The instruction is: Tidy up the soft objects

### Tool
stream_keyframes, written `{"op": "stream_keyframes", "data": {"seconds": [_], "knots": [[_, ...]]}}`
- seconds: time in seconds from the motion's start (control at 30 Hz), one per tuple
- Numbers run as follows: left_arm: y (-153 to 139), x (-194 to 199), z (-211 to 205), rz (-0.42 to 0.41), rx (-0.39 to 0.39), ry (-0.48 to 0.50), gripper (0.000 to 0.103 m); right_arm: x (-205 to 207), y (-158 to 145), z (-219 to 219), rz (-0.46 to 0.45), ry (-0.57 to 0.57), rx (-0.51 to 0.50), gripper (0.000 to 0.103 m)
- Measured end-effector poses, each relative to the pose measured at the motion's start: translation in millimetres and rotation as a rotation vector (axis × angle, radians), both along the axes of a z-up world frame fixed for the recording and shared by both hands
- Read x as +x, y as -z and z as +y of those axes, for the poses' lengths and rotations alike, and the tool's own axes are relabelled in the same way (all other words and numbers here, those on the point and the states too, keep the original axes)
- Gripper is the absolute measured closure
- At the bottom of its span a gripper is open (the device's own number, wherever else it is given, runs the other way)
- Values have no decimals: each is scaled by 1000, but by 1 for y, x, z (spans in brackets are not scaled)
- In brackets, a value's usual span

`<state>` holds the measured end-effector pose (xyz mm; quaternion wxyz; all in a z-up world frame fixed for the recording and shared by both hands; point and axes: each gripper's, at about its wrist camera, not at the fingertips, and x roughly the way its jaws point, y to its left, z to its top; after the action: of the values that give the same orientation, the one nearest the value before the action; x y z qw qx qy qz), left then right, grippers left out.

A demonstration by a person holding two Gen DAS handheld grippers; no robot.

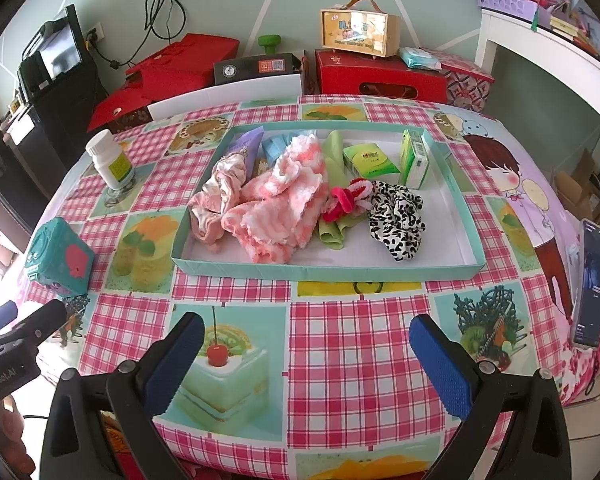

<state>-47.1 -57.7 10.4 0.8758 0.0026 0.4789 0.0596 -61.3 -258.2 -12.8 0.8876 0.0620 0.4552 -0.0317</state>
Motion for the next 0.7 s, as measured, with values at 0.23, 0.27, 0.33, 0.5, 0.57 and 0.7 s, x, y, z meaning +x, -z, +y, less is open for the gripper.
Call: {"op": "stream_keyframes", "data": {"seconds": [0.23,0.27,0.33,0.5,0.57,0.7], "knots": [[0,0,0,0,0,0,0,0,0,0,0,0,0,0],[0,0,0,1,0,0,0,0,0,0,1,0,0,0],[0,0,1,0,-1,0,0,0,0,0,0,0,0,0],[0,1,0,1,-3,-1,0,1,0,0,0,0,0,0],[0,1,0,1,-3,-2,0,1,0,0,2,0,0,0],[0,1,0,2,-8,-4,0,0,1,-1,2,0,0,0]]}}
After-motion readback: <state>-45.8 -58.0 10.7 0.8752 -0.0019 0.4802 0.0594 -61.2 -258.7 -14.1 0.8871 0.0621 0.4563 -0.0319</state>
